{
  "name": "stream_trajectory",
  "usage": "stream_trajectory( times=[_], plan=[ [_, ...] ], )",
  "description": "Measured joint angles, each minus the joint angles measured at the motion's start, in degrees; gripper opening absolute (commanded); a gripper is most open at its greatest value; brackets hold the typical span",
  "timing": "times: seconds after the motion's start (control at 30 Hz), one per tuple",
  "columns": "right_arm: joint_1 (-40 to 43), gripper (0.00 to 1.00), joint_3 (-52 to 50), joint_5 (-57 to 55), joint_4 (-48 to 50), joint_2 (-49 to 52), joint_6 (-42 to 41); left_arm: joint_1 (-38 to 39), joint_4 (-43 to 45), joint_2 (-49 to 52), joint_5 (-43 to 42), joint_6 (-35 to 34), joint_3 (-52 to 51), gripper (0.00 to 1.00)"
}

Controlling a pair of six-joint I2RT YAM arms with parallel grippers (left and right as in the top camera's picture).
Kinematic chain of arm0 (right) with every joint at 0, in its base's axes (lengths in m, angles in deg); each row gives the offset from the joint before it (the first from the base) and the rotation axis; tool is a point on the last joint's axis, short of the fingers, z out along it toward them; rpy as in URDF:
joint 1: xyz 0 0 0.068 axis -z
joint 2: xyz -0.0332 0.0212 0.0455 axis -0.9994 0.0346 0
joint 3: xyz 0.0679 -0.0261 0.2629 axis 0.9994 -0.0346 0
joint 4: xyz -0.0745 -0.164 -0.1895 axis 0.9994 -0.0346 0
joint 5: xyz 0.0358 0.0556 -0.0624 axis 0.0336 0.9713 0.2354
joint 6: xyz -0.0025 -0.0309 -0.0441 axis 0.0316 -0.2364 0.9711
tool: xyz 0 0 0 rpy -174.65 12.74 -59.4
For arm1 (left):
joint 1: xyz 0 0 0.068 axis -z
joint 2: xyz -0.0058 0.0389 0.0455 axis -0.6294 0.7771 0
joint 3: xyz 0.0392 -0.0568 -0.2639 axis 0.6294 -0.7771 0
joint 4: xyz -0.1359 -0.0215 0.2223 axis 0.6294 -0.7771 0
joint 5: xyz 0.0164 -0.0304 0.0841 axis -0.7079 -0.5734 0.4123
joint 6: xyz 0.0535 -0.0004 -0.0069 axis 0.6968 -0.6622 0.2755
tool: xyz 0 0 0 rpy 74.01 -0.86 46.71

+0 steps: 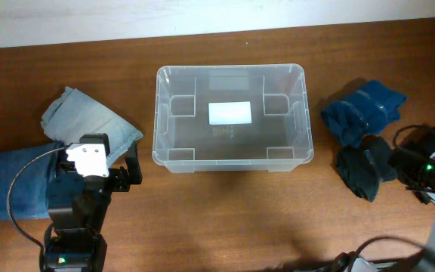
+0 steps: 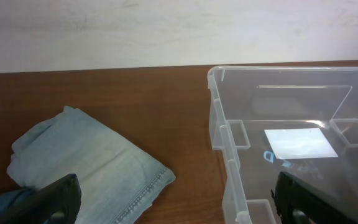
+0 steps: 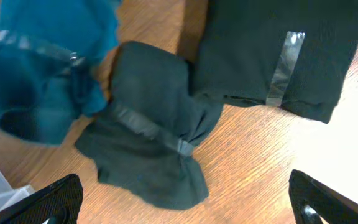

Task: Pack container
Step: 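Lower the right gripper and grasp the folded black garment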

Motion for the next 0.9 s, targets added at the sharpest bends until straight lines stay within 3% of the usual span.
stream_trajectory(
  times=[0.37,0.9],
  plan=[
    [14.67,0.99,0.04,8.66,10.27,7.41,-0.04,0.00,-0.04,0.00,0.00,0.02,0.00,0.99],
    [15.52,0.98,0.17,6.91,22.25,19.76,-0.04,0.00,-0.04,0.00,0.00,0.02,0.00,0.99]
  ],
)
